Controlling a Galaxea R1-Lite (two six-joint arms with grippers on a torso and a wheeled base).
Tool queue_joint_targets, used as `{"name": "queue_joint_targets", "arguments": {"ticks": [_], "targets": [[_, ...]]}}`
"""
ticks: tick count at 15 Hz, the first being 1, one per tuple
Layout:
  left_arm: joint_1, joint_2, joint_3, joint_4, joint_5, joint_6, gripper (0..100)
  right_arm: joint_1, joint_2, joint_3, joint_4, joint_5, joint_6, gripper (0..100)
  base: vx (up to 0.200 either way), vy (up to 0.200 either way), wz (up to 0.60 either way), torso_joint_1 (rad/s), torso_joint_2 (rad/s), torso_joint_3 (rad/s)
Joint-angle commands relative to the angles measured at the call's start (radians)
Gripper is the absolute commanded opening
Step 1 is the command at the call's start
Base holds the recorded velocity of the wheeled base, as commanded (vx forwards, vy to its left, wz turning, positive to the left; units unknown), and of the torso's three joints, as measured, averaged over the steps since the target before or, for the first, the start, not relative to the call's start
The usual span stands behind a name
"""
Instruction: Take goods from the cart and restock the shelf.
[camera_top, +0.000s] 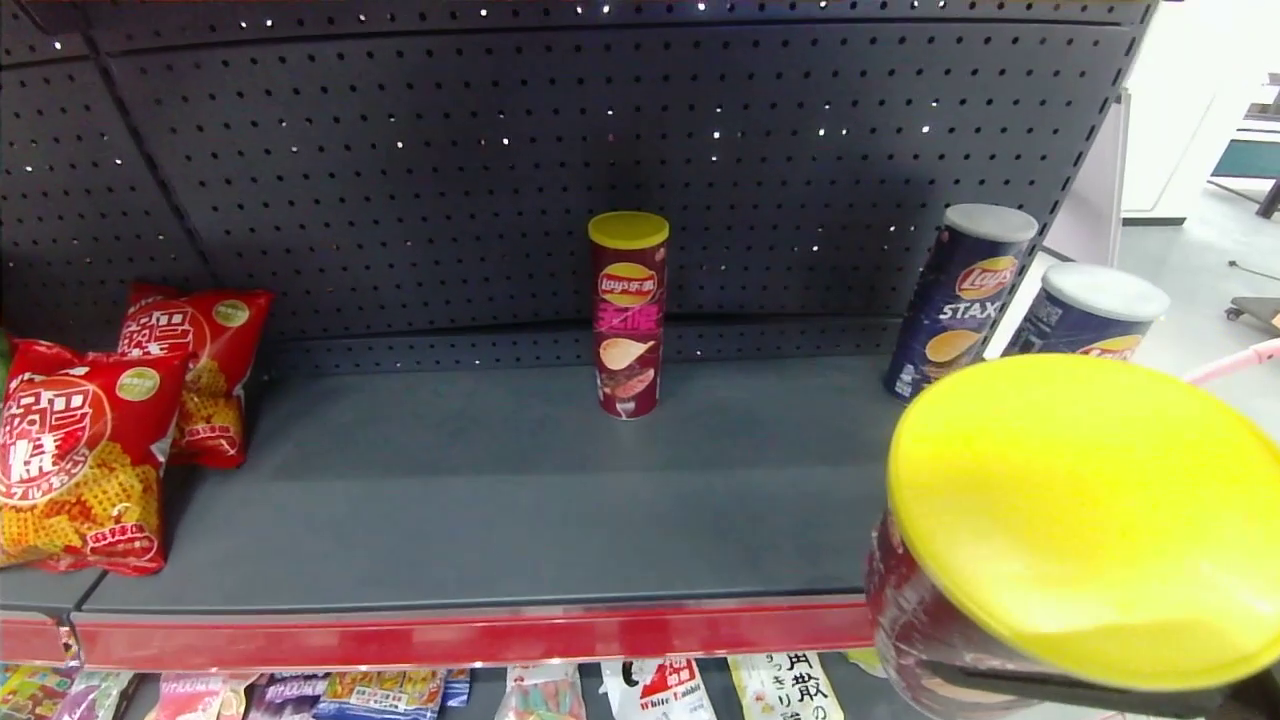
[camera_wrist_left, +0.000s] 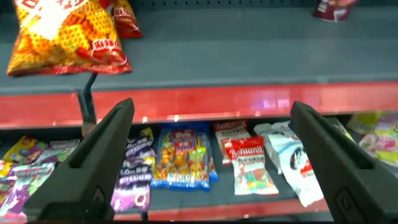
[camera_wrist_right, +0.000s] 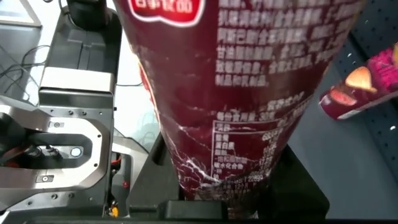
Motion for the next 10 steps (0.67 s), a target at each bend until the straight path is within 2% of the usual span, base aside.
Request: {"name": "queue_joint_targets", "arguments": {"ticks": [1, 9, 10], "targets": [[0.000, 0.001, 0.000, 0.001, 0.000, 0.000, 100, -0.001, 0.000, 0.002, 0.000, -0.001, 0.000, 0, 0.000, 0.000, 0.00, 0.000, 0.00, 0.000], [0.000, 0.005, 0.000, 0.001, 0.002, -0.005, 100, -0.004, -0.024, 0.005, -0.002, -0.005, 0.006, 0, 0.000, 0.000, 0.00, 0.000, 0.00, 0.000], [0.000, 0.000, 0.000, 0.001, 0.000, 0.003, 100, -0.004, -0.030, 0.005, -0.017, -0.007, 0.021, 0, 0.000, 0.000, 0.00, 0.000, 0.00, 0.000]]}}
